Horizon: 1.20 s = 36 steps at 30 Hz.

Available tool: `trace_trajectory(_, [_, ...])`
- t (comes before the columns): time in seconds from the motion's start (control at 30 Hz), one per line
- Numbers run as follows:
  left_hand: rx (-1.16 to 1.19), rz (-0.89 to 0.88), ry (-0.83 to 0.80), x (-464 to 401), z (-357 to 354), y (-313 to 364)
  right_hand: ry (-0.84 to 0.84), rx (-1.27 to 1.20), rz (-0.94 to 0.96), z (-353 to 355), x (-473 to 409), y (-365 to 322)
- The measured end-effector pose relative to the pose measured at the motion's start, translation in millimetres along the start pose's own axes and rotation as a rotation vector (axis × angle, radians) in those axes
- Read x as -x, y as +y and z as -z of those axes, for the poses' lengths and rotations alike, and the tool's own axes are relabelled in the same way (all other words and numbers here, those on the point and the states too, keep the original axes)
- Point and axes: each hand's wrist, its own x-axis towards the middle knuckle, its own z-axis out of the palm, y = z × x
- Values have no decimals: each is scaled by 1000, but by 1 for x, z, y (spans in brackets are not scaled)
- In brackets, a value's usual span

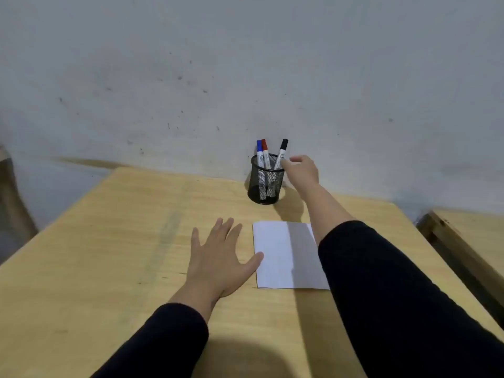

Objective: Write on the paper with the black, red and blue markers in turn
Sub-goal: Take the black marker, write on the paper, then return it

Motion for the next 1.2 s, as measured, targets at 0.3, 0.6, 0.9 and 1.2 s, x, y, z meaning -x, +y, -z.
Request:
trace_trajectory(0.3, [-47,-5,40,-3,-4,-3,78,-174,-106,-18,-23,-5])
trace_trajectory(0.6, [-6,-14,27,0,-2,-3,190,-396,115,17,-7,-48])
trace_trajectory(0.9, [208,-67,207,-6,19,2,-190,-152,107,37,87,-5])
trace_trajectory(1.2, [-172,-539,549,-38,72,14,-366,67,254,44,115,6])
